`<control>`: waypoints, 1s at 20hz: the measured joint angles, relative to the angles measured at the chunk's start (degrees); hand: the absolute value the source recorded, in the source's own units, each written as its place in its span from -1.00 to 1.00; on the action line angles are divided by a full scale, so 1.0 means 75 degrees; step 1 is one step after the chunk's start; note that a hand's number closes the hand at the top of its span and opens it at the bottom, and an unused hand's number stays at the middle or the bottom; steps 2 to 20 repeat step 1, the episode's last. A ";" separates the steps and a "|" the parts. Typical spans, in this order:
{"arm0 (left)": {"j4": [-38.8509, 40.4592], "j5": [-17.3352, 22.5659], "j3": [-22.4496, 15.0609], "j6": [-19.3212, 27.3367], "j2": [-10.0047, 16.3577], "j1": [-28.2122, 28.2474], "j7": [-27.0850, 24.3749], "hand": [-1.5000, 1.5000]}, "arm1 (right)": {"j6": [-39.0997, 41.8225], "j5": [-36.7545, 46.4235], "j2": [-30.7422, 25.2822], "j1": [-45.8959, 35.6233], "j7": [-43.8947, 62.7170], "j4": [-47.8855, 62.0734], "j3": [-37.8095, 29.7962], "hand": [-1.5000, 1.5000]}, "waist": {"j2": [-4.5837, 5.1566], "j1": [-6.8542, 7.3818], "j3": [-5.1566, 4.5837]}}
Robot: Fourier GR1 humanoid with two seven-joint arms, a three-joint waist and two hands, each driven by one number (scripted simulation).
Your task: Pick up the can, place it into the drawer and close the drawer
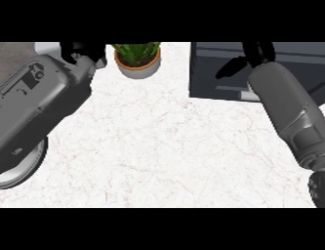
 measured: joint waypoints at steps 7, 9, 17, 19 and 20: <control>-0.0024 -0.0001 0.0003 0.0006 -0.0004 0.0023 0.0018 -1.00 | 0.0116 -0.0158 -0.0014 -0.0024 -0.0110 0.0006 -0.0150 -1.00 | 0.0013 0.0002 0.0000; -0.0024 -0.0001 0.0003 0.0006 -0.0004 0.0023 0.0018 -1.00 | 0.0116 -0.0158 -0.0014 -0.0024 -0.0110 0.0006 -0.0150 -1.00 | 0.0013 0.0002 0.0000; -0.0024 -0.0001 0.0003 0.0006 -0.0004 0.0023 0.0018 -1.00 | 0.0116 -0.0158 -0.0014 -0.0024 -0.0110 0.0006 -0.0150 -1.00 | 0.0013 0.0002 0.0000; -0.0024 -0.0001 0.0003 0.0006 -0.0004 0.0023 0.0018 -1.00 | 0.0116 -0.0158 -0.0014 -0.0024 -0.0110 0.0006 -0.0150 -1.00 | 0.0013 0.0002 0.0000; -0.0024 -0.0001 0.0003 0.0006 -0.0004 0.0023 0.0018 -1.00 | 0.0116 -0.0158 -0.0014 -0.0024 -0.0110 0.0006 -0.0150 -1.00 | 0.0013 0.0002 0.0000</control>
